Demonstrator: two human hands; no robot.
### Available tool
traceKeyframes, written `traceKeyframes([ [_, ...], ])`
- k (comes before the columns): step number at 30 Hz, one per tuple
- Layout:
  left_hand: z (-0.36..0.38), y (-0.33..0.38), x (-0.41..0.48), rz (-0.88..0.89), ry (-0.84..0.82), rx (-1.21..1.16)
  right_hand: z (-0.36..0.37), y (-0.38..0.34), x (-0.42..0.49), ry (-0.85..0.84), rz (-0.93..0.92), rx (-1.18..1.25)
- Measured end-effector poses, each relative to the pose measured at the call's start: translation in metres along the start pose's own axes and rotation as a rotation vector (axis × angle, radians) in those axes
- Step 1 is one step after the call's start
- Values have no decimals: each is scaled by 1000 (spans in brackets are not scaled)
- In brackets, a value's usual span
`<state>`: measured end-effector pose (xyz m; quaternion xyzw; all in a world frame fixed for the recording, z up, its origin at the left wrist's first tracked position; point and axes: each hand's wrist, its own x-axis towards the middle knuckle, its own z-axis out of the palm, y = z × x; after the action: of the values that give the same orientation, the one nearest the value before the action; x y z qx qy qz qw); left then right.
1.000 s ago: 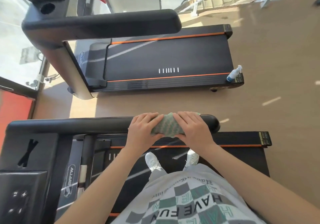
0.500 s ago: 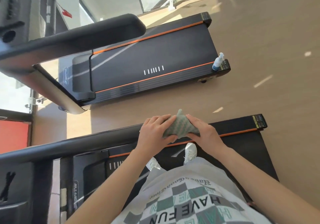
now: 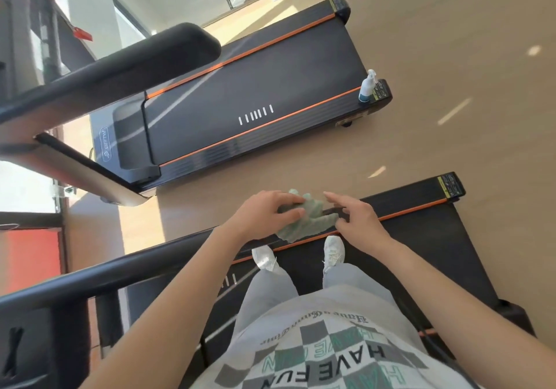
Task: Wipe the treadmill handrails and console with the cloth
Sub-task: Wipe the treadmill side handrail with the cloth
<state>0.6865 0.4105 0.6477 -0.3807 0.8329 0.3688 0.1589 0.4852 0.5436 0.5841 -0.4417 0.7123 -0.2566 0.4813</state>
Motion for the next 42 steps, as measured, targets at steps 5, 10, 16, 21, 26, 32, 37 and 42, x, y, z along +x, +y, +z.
traceKeyframes([
  [5, -6, -17, 6, -39, -108, -18, 8, -37, -5, -63, 6, 266],
  [10, -11, -39, 9, -79, -243, -218, 24, -48, 7, -141, 73, 144],
  [16, -20, -65, 12, -142, -361, -363, 10, -68, 42, -349, 151, 99],
  [21, -24, -94, 11, -187, -462, -429, 11, -91, 75, -565, 216, -42],
  [26, -29, -123, -4, -143, -455, -542, 23, -109, 88, -717, 222, -149],
  [32, -27, -150, -5, -62, -165, -472, 40, -126, 101, -611, 98, -219],
  [37, -35, -149, -9, -54, 200, -437, 43, -133, 112, -381, 9, -243],
  [42, -29, -142, -20, 16, 57, -492, 35, -129, 97, -376, 70, -238],
])
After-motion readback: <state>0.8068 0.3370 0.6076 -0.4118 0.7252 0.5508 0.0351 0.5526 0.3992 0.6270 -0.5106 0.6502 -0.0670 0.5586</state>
